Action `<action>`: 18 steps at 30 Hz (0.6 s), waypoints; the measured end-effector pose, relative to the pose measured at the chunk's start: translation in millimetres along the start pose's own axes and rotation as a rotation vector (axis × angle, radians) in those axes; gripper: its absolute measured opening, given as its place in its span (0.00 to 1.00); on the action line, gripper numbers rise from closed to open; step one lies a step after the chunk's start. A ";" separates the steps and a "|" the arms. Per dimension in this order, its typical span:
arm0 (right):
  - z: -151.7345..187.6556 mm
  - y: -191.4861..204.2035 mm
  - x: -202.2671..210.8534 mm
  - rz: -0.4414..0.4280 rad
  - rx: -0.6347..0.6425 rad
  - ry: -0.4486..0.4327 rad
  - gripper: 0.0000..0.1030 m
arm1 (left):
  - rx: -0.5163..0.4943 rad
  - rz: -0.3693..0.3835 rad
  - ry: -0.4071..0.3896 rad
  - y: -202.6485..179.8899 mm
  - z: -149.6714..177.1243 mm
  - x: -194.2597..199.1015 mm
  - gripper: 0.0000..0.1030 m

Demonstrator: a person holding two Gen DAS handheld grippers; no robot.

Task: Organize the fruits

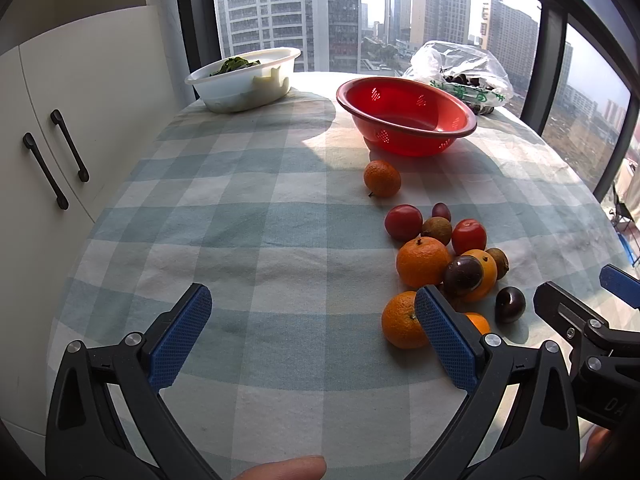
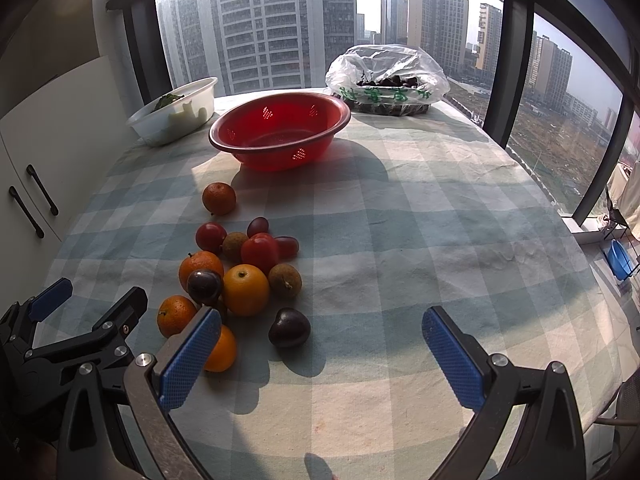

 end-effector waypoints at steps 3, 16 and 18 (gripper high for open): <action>0.1 0.2 -0.1 0.000 0.000 0.000 1.00 | -0.001 0.000 0.002 1.0 0.7 -0.7 1.00; 0.0 0.2 -0.5 0.001 0.000 0.001 1.00 | -0.001 -0.002 0.008 0.6 9.9 -9.0 1.00; -0.2 0.4 -0.4 0.001 0.000 0.002 1.00 | -0.001 -0.002 0.012 1.1 10.3 -10.3 1.00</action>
Point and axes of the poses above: each gripper's, at about its wrist camera, not at the fingertips, and x roughly against the way its jaws point, y to its left, z to its underside, the point moved 4 cm from there along -x, roughly the way its jaws point, and after that the axes turned 6 degrees about z, right-handed, at the moved point
